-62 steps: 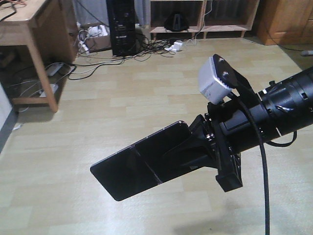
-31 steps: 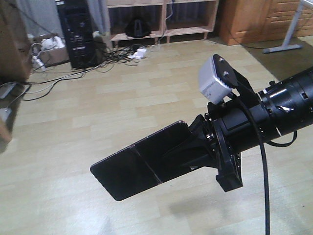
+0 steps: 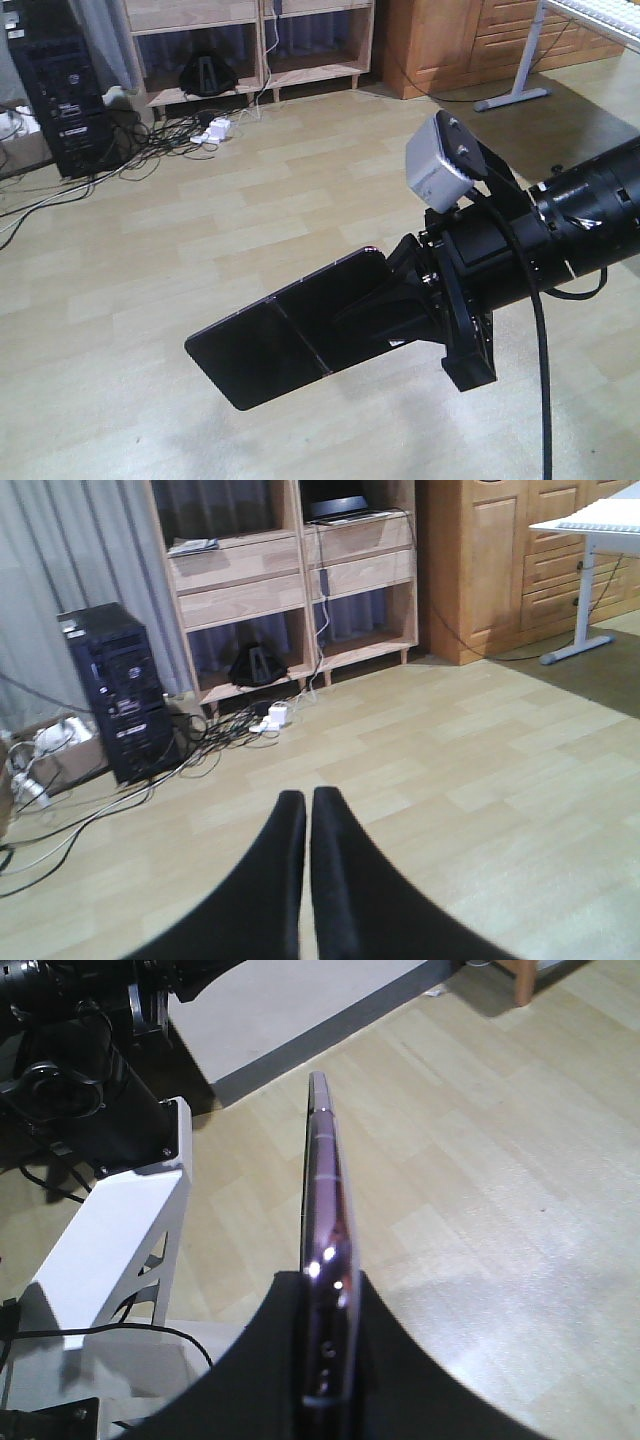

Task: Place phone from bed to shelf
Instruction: 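Turn and drive across the floor toward the wooden shelf unit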

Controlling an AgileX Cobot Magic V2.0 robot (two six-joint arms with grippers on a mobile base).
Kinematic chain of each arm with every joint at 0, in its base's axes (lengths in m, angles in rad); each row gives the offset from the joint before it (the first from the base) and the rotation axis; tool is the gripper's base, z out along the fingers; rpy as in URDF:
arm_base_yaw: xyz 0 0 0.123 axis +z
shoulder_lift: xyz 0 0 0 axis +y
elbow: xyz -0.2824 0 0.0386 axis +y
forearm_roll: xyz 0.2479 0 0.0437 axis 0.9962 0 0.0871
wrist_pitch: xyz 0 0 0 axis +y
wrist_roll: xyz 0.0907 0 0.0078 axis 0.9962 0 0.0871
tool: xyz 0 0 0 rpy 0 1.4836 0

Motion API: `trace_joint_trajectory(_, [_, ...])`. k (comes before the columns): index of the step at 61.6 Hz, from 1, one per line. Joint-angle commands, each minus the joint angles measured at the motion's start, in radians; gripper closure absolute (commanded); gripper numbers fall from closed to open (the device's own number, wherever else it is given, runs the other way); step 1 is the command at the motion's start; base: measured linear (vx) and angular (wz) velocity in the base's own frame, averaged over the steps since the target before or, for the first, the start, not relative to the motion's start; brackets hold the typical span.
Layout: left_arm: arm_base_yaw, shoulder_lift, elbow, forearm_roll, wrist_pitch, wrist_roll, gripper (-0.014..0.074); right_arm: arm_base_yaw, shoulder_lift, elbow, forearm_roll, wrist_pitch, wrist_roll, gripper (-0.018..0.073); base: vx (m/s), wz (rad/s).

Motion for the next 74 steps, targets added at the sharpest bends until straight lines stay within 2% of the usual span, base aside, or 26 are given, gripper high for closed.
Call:
trace_joint_trajectory(1, [0.001,-0.005,-0.023,-0.009,-0.071,-0.006,0.0595,0.001,-0.033,-0.028,0.080,0.063,-0.003,0.0562,0.39,-0.14])
trace_joint_trajectory(74, [0.001,-0.005,-0.023,-0.009,-0.071,-0.006,0.0595,0.001,-0.033,-0.028,0.080,0.063,-0.003,0.0562,0.40,-0.14])
